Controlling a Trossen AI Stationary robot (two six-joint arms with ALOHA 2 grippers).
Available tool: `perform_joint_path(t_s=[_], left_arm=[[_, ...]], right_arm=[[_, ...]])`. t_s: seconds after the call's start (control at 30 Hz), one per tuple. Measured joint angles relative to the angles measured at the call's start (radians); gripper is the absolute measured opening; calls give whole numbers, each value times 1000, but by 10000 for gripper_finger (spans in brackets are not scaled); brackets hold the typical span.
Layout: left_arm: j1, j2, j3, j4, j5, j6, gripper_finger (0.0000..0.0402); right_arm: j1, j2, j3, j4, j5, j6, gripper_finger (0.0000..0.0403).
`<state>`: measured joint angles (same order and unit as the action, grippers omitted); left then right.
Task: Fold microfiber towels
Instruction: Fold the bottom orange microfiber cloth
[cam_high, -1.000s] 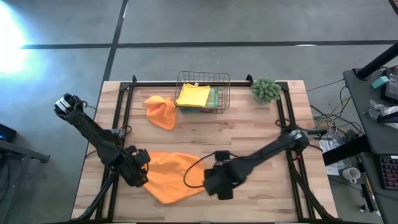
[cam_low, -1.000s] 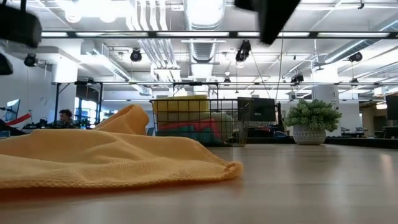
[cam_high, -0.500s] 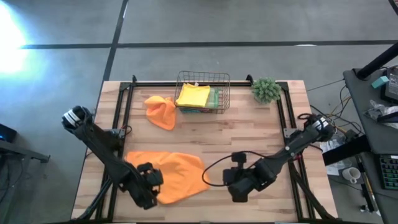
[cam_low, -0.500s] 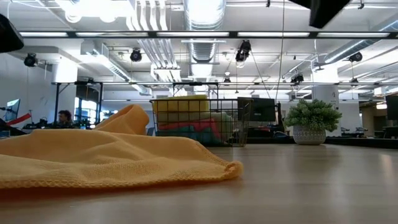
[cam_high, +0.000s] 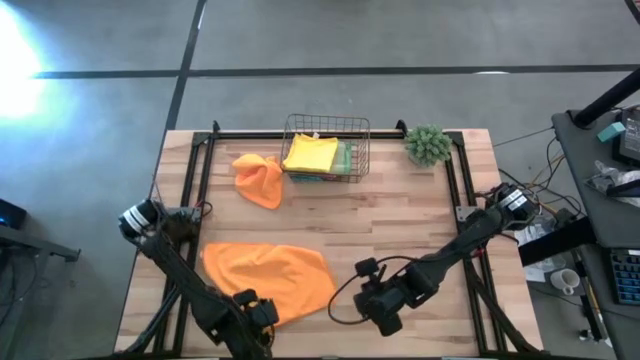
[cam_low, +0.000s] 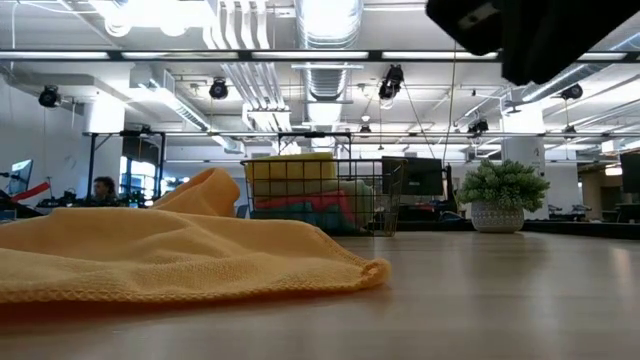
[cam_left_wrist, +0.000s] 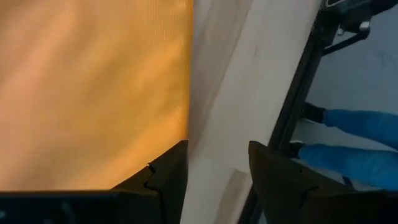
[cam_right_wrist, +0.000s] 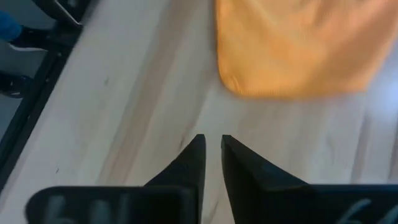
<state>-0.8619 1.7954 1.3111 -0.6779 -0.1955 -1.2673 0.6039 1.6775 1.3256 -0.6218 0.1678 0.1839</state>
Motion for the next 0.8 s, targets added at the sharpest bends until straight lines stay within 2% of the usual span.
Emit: perform_joint_path(t_s=[0.17, 0.4, 0.8], left_arm=[[-26, 77, 79, -10, 8, -84, 152], [-66, 133, 179, -85, 12, -168, 152], [-109, 154, 188, -187, 21, -268, 152]], right_arm=[[-18, 9, -48, 147, -19, -147, 77], [-40, 91, -53, 248, -34, -263, 117], [-82, 279, 85, 261, -37, -403, 156]])
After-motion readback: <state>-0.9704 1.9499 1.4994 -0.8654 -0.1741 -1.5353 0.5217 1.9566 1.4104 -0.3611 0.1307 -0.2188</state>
